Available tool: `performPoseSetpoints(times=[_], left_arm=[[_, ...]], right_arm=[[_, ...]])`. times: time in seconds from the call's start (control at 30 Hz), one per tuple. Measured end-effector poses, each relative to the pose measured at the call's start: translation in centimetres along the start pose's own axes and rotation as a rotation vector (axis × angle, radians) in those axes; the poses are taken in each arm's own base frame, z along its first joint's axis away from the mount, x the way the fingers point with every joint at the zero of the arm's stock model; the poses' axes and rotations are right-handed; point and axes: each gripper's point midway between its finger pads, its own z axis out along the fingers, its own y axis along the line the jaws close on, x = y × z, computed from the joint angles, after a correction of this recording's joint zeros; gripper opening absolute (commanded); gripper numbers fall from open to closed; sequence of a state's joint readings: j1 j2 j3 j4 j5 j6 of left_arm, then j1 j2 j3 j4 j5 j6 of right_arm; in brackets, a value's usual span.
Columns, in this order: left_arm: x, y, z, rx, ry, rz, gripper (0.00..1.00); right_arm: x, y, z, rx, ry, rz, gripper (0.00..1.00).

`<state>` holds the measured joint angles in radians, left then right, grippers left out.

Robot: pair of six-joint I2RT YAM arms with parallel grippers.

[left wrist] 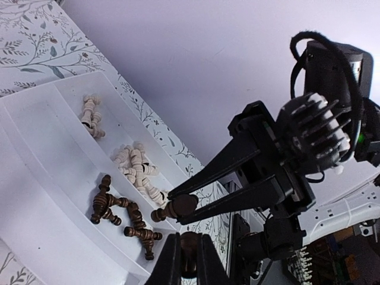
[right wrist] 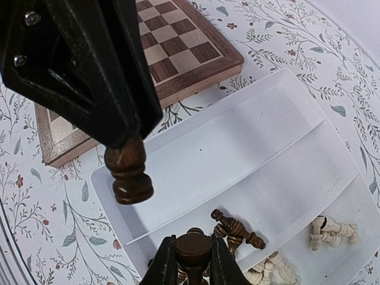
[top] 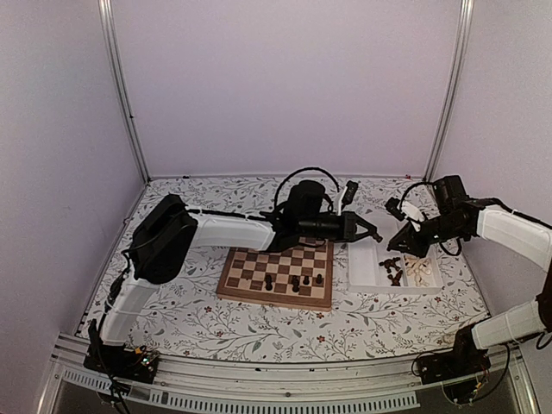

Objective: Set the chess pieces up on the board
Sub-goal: Pick up the chess piece from the storage box, then place the chess piece on the chessboard.

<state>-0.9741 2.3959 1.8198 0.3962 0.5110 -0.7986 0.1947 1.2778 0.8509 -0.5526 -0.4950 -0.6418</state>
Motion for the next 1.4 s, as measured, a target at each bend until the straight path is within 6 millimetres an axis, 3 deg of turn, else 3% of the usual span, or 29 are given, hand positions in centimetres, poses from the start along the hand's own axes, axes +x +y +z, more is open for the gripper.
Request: performPoseSetpoints(times=[0.23,0.33,0.43,0.57,0.67,0.77,0.9,1.03,1.2,1.4], left_arm=[[0.0,0.6,-0.7,-0.026,0.009,0.01,0.0],[-0.7,0.5,-2.6,-0.097,0.031,0.058,0.0],[-2.3,-0.5,-5.9,-0.212,0.04,0.158,0.0],[-5.1,-2.6,-12.3,-0.411,0.022,0.334,0.0],[-5.8,-2.7,-17.1,-0.567,0.032,0.432,0.0],[-4.2,-0.5,-20.9,-0.718,0.104,0.464,0.0],[1.7,4.7,-25.1,-0.879,0.299,0.423,0.0],[7.5,7.6,-27.9,-0.938,0.467,0.359,0.0],[10.0,8.2,-28.9,-0.935,0.517,0.309,0.0],[10.8,8.5,-28.9,-0.927,0.511,0.279,0.0]], right_arm=[[1.1,-0.4,0.6,0.007,0.023,0.011,0.1],[1.6,-0.8,1.6,0.0,0.041,0.028,0.09],[2.6,-1.2,2.7,-0.008,0.077,0.051,0.1],[3.0,-1.5,3.2,-0.002,0.092,0.065,0.1],[3.1,-1.6,3.4,-0.001,0.093,0.071,0.1],[3.4,-1.7,3.8,-0.006,0.101,0.081,0.1],[3.5,-1.7,3.9,-0.006,0.107,0.085,0.1],[3.5,-1.8,3.9,-0.004,0.107,0.089,0.1],[3.6,-1.8,3.9,-0.002,0.108,0.096,0.1],[3.6,-1.8,3.9,-0.002,0.108,0.1,0.11]])
